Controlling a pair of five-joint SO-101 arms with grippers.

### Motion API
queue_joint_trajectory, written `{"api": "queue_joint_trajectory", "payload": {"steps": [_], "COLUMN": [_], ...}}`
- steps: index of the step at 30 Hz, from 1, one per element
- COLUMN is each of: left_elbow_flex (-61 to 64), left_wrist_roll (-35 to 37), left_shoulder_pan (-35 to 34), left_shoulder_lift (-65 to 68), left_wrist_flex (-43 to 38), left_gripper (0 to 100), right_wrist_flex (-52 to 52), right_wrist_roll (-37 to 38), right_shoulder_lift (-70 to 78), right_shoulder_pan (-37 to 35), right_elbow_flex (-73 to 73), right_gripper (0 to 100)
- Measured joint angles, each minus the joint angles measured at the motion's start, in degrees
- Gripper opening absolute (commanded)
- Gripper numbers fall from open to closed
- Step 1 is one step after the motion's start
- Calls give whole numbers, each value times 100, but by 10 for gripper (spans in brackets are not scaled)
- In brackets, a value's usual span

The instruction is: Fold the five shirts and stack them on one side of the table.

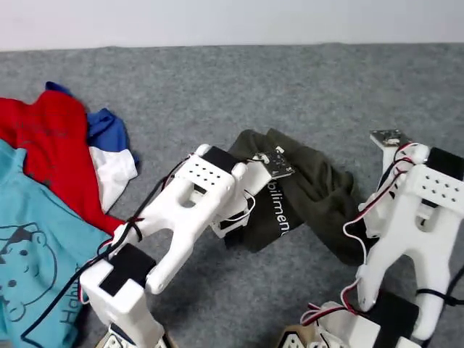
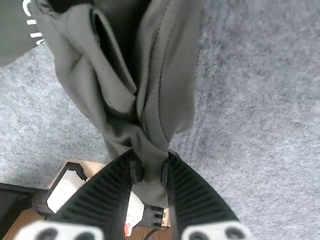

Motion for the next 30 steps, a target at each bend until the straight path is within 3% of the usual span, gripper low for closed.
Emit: {"api": "queue_joint_trajectory", "payload": {"steps": [13,25,30], "left_elbow_flex": [-554,-563,-703], "left_wrist_roll": [18,88,70], "left_shoulder_pan": [484,501,501], "left_shoulder_lift": [-229,985,1257], "left_wrist_flex": [422,-466,-554], "left_gripper": [222,214,27], "right_wrist_flex": [0,9,9], "right_wrist_roll": [0,0,0], "right_shoulder_lift": [0,0,0], "right_shoulder_pan": [0,0,0], "right_elbow_flex": [0,0,0], "right_gripper": [9,9,9]}}
